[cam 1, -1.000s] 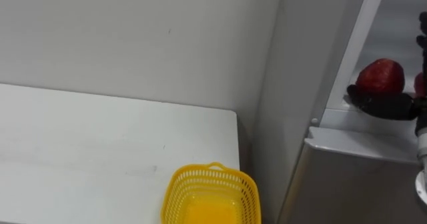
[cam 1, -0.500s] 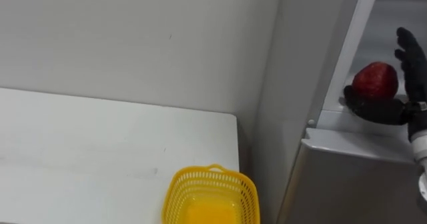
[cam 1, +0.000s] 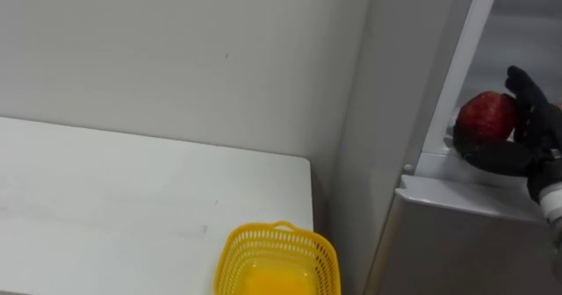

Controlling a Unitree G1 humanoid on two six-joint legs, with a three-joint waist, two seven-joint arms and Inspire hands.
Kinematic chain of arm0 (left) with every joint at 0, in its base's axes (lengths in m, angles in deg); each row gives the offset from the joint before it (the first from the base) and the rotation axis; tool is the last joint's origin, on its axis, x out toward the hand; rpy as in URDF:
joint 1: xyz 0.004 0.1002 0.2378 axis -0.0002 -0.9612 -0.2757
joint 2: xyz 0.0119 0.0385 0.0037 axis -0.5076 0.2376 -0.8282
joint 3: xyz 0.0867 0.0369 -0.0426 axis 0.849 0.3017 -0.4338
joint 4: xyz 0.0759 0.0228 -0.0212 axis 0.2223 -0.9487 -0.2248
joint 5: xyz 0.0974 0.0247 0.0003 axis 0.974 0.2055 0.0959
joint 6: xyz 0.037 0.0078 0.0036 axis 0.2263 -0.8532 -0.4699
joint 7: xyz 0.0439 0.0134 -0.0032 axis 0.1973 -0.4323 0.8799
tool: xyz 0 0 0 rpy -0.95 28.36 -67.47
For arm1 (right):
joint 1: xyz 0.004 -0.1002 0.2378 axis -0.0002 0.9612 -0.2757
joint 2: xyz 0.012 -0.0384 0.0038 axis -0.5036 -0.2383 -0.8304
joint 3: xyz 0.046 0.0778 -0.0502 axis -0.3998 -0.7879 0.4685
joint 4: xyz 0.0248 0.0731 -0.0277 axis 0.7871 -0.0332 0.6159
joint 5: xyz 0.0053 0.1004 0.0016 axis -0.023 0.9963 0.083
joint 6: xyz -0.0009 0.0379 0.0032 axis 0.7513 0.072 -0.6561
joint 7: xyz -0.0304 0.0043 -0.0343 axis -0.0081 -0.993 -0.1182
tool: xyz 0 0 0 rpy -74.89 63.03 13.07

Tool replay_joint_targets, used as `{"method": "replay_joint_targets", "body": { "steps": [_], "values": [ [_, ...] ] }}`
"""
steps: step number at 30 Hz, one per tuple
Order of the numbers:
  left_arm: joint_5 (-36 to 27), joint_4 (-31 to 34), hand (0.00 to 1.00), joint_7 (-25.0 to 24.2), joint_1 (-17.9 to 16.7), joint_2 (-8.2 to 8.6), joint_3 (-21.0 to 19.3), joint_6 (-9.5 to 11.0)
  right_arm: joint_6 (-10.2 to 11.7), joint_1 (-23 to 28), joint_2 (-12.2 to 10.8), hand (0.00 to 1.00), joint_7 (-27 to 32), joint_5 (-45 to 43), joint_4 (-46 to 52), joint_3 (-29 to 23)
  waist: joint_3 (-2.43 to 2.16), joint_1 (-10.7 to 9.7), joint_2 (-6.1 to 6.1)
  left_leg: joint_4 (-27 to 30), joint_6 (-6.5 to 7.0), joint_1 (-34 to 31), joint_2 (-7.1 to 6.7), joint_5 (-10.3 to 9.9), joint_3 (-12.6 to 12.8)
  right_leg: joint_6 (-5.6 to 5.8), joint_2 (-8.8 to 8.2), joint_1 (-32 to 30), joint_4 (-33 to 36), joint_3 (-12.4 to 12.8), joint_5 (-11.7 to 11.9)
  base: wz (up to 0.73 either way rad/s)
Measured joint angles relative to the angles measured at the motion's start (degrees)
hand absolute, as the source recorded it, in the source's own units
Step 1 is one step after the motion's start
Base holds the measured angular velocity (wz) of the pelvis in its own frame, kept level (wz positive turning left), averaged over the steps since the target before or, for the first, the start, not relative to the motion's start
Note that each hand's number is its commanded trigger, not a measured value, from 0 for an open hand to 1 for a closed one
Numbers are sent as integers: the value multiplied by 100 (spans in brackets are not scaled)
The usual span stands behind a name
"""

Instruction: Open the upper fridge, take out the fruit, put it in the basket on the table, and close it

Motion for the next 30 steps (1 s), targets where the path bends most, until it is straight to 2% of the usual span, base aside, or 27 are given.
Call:
{"method": "replay_joint_targets", "body": {
  "steps": [2,6,21,25,26,30],
  "values": [
    [1,35,0,1,-44,0,-2,-6,3,-46,36,100,-141,119,-125,0,1,-2,7,6,1,-1,2,1,-1,-2,0,3,4,-4,1,0],
    [1,37,0,3,-75,1,-2,-74,-44,-98,37,100,-219,170,-177,-2,2,-4,8,7,-1,-2,2,3,-1,-5,0,-2,5,0,3,0],
    [-3,179,0,59,-96,-2,5,-81,-69,-214,64,100,-332,335,-371,-159,-2,3,8,-30,-4,37,9,7,33,-6,4,4,0,-4,4,-1],
    [0,179,0,55,-96,-3,4,-89,-120,-214,63,100,-326,479,-303,-157,1,16,12,-53,-5,77,22,6,88,-7,19,15,2,105,4,-7],
    [1,179,0,51,-97,-1,4,-104,-188,-214,62,100,-320,485,-216,-136,5,19,15,-56,-5,86,25,6,110,-7,26,14,2,147,4,-9],
    [4,178,0,51,-76,-2,5,-118,-272,-175,37,100,-307,534,176,39,22,-22,42,-54,-5,77,25,6,130,-9,35,-2,8,148,5,-2]
  ]
}}
